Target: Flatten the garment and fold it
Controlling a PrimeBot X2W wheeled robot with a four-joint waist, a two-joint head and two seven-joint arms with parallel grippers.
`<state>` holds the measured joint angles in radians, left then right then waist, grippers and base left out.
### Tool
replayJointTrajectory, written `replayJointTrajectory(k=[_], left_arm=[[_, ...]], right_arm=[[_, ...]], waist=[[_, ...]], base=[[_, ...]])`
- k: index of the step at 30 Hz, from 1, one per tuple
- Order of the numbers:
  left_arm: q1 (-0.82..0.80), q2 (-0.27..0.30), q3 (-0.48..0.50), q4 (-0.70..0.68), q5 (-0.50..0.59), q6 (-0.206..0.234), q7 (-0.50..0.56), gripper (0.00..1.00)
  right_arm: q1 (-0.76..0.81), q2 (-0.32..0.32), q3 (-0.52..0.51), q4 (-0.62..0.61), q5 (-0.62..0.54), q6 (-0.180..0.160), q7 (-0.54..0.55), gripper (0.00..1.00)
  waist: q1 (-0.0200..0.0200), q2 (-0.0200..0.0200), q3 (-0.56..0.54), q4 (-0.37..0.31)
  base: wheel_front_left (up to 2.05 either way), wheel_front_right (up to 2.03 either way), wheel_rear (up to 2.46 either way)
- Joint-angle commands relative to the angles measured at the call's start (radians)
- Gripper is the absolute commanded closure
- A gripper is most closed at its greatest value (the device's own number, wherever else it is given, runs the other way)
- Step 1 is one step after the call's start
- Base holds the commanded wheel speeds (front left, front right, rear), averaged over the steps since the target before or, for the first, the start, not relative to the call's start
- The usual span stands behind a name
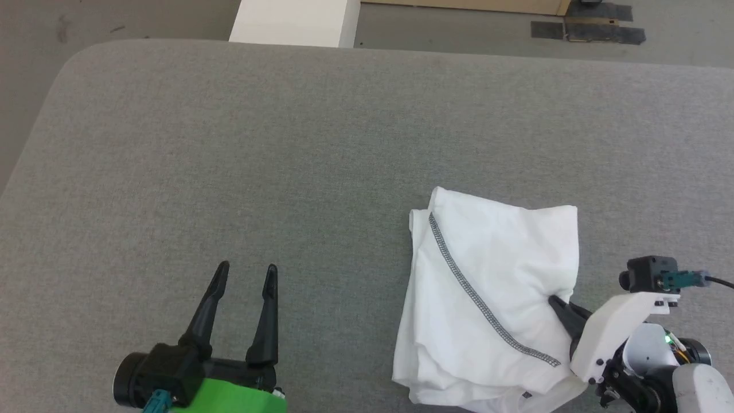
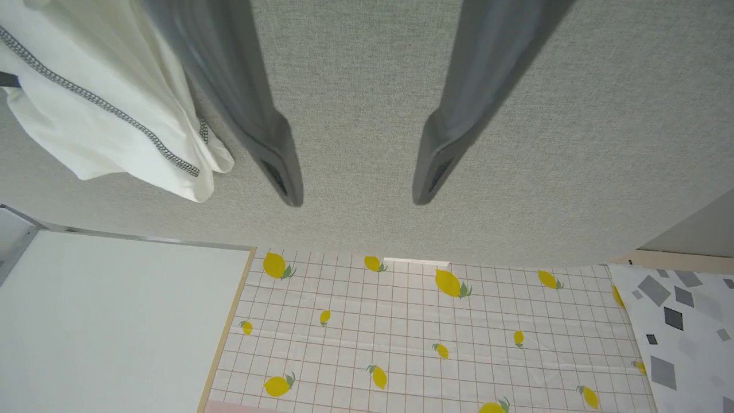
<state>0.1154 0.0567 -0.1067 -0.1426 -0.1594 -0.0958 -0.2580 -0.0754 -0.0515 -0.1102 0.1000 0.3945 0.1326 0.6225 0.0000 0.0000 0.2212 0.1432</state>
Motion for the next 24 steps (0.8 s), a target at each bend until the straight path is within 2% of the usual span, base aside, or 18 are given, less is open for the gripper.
replayJointTrajectory(k=[1, 5, 9, 17, 24], left_arm=[[-0.014, -0.004, 0.004, 0.001, -0.002, 0.000, -0.004, 0.00], [-0.009, -0.004, 0.008, -0.004, -0.001, 0.003, -0.004, 0.00], [-0.012, -0.004, 0.013, -0.010, 0.006, 0.003, -0.004, 0.00], [-0.040, 0.009, 0.016, -0.020, 0.019, -0.003, -0.004, 0.00], [-0.085, 0.025, 0.006, -0.035, 0.033, -0.008, -0.004, 0.00]], right_arm=[[-0.019, 0.001, -0.001, 0.016, -0.013, -0.002, -0.007, 1.00], [-0.049, -0.003, -0.021, -0.007, -0.069, -0.002, 0.012, 1.00], [-0.081, -0.067, -0.020, -0.038, -0.112, -0.002, 0.063, 1.00], [-0.178, -0.318, 0.046, -0.084, -0.159, -0.002, 0.123, 1.00], [-0.294, -0.479, 0.088, -0.058, -0.193, -0.002, 0.119, 1.00]], waist=[[0.0000, 0.0000, -0.015, -0.020], [0.0000, 0.0000, -0.030, -0.064], [0.0000, 0.0000, -0.031, -0.113], [0.0000, 0.0000, 0.013, -0.207], [0.0000, 0.0000, 0.105, -0.236]], base=[[0.00, 0.00, 0.00], [0.00, 0.00, 0.00], [0.00, 0.00, 0.00], [0.00, 0.00, 0.00], [0.00, 0.00, 0.00]])
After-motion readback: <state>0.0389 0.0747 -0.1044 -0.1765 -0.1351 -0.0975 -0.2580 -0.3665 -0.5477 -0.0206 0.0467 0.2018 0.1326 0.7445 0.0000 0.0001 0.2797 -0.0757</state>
